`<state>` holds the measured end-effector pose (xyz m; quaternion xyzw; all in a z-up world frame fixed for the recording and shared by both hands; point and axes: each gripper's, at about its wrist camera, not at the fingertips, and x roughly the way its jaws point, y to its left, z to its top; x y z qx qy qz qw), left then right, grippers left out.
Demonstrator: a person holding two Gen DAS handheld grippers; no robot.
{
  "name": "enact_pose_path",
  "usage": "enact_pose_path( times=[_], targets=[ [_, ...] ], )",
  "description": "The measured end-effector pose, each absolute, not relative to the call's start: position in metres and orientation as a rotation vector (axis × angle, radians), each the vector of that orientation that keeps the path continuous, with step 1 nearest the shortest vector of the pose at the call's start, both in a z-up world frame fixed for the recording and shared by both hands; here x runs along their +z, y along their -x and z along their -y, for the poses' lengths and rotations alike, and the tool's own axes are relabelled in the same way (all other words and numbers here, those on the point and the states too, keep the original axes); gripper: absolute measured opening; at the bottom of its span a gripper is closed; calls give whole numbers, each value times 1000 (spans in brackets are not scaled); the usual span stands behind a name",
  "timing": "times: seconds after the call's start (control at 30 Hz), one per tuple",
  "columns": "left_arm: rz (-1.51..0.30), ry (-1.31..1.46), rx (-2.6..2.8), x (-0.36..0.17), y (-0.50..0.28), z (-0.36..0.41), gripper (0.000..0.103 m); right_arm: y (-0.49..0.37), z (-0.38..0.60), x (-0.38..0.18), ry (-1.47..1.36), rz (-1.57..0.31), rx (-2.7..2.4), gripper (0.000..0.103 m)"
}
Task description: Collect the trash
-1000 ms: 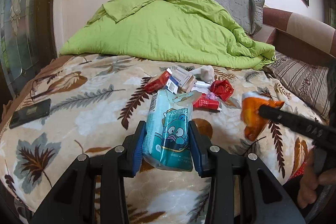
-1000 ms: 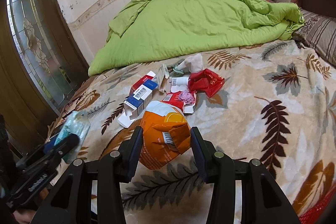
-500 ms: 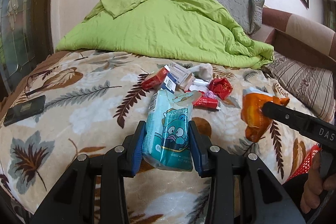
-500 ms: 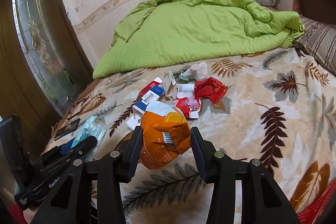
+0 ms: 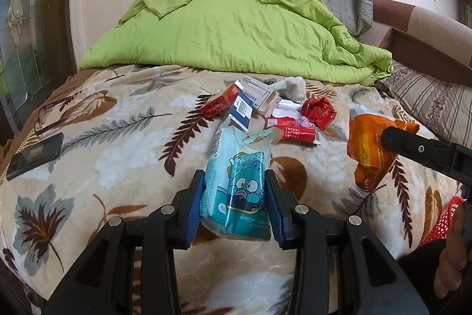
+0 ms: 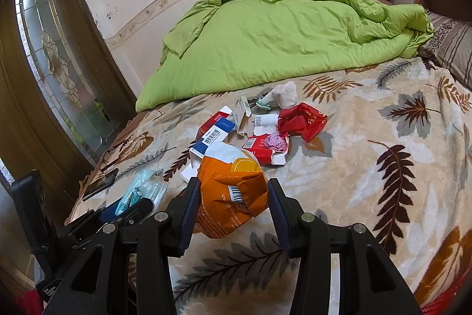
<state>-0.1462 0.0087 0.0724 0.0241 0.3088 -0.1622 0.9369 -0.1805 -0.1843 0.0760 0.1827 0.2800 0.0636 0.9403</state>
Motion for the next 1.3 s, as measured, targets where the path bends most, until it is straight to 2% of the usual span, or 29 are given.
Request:
enact_pose_path(
  times=[1.3],
  targets=[
    [-626, -87, -300, 71, 150, -9, 38, 181, 186, 75, -374, -574, 130, 50]
  ],
)
